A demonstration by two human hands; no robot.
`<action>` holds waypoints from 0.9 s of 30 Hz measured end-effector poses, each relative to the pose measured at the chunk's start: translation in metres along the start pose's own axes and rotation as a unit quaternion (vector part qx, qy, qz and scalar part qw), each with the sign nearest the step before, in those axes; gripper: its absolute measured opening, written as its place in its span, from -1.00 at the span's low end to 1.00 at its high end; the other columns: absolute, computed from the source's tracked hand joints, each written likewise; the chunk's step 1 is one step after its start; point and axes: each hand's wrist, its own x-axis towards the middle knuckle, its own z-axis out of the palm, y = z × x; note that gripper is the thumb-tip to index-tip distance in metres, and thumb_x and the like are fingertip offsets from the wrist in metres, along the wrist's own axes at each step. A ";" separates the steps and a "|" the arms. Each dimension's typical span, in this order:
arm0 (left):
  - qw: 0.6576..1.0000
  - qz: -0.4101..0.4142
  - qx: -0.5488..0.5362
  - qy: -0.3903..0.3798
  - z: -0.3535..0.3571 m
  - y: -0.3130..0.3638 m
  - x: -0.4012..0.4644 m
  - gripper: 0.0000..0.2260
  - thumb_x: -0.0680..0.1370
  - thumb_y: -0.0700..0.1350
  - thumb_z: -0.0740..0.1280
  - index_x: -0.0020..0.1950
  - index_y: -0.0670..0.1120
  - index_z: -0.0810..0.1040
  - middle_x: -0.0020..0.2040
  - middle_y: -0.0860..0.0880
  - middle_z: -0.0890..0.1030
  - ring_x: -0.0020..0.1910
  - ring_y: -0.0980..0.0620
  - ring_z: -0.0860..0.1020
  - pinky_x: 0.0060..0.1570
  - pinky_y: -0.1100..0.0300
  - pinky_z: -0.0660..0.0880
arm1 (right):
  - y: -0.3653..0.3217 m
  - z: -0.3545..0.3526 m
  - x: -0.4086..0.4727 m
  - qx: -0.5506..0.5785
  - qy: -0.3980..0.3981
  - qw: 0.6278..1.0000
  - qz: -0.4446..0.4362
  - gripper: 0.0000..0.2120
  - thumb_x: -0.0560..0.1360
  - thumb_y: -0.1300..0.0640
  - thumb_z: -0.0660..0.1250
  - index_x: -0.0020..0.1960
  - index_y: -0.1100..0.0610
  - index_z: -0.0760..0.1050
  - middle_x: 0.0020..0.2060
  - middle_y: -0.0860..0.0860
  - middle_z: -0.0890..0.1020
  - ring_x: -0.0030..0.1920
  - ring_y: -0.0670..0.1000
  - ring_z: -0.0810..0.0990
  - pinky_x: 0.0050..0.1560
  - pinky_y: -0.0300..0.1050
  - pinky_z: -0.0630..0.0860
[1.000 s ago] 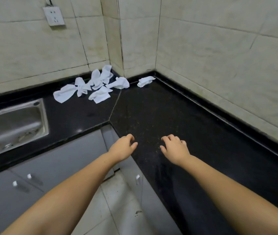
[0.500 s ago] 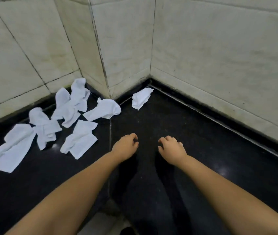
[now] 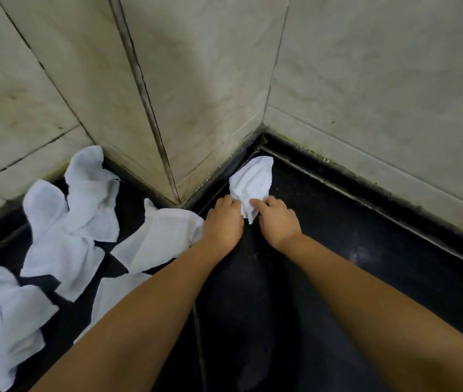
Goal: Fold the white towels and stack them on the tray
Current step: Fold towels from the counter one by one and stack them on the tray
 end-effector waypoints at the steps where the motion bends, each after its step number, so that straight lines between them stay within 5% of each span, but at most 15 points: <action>1: 1.000 -0.007 -0.007 0.003 0.002 -0.001 0.004 -0.67 0.57 -0.15 0.18 0.33 -0.13 0.37 0.30 -0.10 0.39 0.24 -0.10 0.36 0.11 0.06 0.37 | 0.002 0.001 0.005 0.000 0.008 1.000 0.005 -0.59 0.56 0.20 0.14 0.40 0.05 0.31 0.27 0.09 0.41 0.27 0.13 0.38 0.16 0.00 0.36; 9: 0.996 -0.005 -0.086 0.017 0.004 -0.007 0.011 -0.85 0.56 -0.21 0.20 0.03 -0.22 0.53 0.06 -0.15 0.49 0.05 -0.11 0.48 -0.06 0.10 0.41 | 0.010 0.002 0.014 0.033 0.075 0.997 -0.005 -0.84 0.53 0.21 0.19 0.04 0.17 0.53 0.01 0.08 0.53 0.05 0.12 0.50 -0.08 -0.13 0.28; 14: 0.972 -0.014 -0.225 0.064 -0.018 0.006 -0.021 -0.90 0.54 -0.22 0.27 -0.05 -0.21 0.57 -0.10 -0.05 0.46 -0.10 -0.03 0.50 -0.11 0.26 0.34 | 0.025 -0.032 -0.032 0.244 0.157 0.957 -0.001 -0.88 0.52 0.20 0.25 -0.02 0.19 0.54 0.02 0.04 0.47 0.08 0.04 0.43 0.03 -0.18 0.34; 18: 0.948 0.043 -0.307 0.072 -0.057 0.055 -0.062 -0.90 0.57 -0.13 0.24 -0.08 -0.12 0.51 -0.11 -0.08 0.54 -0.13 0.01 0.51 -0.09 0.14 0.44 | 0.037 -0.074 -0.089 0.300 0.174 0.937 -0.026 -0.94 0.50 0.20 0.28 -0.07 0.17 0.52 0.02 0.02 0.56 0.04 0.00 0.49 -0.04 -0.23 0.34; 22: 0.929 0.063 -0.363 -0.007 -0.097 0.127 -0.118 -0.75 0.56 0.07 0.24 -0.10 -0.11 0.52 -0.17 -0.04 0.57 -0.23 0.15 0.47 -0.19 0.31 0.41 | 0.045 -0.106 -0.153 0.338 0.185 0.922 -0.033 -0.95 0.53 0.17 0.24 -0.09 0.09 0.46 -0.23 0.07 0.59 -0.31 -0.06 0.46 -0.28 -0.28 0.38; 27: 0.931 0.107 -0.350 -0.016 -0.103 0.180 -0.177 -0.78 0.51 0.04 0.34 -0.05 -0.11 0.58 -0.20 0.05 0.59 -0.24 0.20 0.50 -0.21 0.41 0.45 | 0.067 -0.126 -0.227 0.321 0.212 0.919 -0.081 -0.90 0.53 0.21 0.24 -0.09 0.03 0.43 -0.28 -0.05 0.53 -0.35 -0.17 0.41 -0.30 -0.39 0.34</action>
